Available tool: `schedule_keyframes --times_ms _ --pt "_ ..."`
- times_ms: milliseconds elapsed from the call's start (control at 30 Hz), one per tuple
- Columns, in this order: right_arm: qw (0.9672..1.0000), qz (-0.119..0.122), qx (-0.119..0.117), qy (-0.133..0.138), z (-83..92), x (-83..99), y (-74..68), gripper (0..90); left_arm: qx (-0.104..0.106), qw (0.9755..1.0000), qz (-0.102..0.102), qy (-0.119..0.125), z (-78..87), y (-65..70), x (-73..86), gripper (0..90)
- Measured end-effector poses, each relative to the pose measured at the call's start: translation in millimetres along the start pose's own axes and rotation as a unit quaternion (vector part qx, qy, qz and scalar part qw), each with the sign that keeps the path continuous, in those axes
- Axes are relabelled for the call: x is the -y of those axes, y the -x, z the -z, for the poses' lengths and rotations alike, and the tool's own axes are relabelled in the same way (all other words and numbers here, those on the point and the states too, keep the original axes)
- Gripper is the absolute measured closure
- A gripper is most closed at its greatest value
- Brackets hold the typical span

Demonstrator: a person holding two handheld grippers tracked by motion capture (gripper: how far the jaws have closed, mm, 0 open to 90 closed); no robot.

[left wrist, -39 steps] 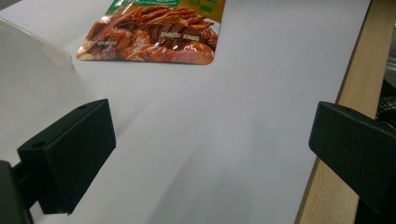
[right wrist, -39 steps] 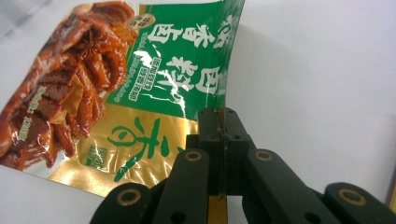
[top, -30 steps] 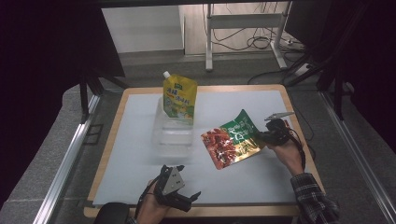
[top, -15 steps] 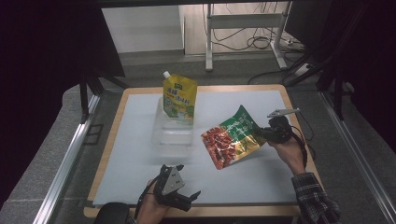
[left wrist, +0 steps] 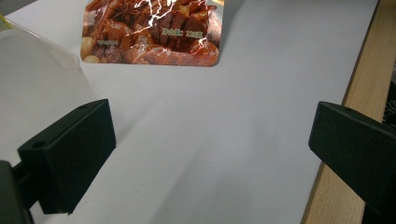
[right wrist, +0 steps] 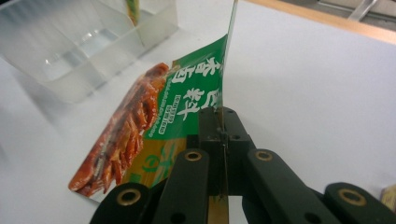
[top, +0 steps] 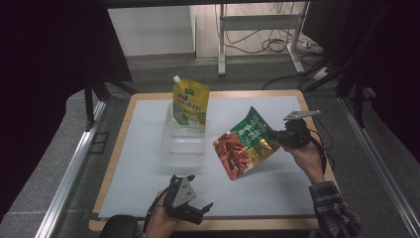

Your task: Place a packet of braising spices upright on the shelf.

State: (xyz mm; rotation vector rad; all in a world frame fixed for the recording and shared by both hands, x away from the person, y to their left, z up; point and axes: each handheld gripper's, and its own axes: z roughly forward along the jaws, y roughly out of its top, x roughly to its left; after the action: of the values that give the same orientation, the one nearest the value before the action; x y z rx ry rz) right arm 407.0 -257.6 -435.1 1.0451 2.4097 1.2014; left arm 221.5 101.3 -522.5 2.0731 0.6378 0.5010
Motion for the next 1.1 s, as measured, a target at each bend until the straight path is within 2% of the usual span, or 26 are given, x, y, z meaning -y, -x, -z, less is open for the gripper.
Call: schedule_keyframes --times_ms 700,1100 --pt "0.9991 0.026 -0.031 0.012 10.7 -45.2 -27.4 88.4 0.0 1.0 -0.002 0.002 0.7 0.2 -0.3 0.7" --pt "0.9966 0.059 -0.056 0.01 9.4 -76.8 -54.5 88.7 0.0 1.0 -0.003 0.001 1.6 -0.4 -0.4 0.7"
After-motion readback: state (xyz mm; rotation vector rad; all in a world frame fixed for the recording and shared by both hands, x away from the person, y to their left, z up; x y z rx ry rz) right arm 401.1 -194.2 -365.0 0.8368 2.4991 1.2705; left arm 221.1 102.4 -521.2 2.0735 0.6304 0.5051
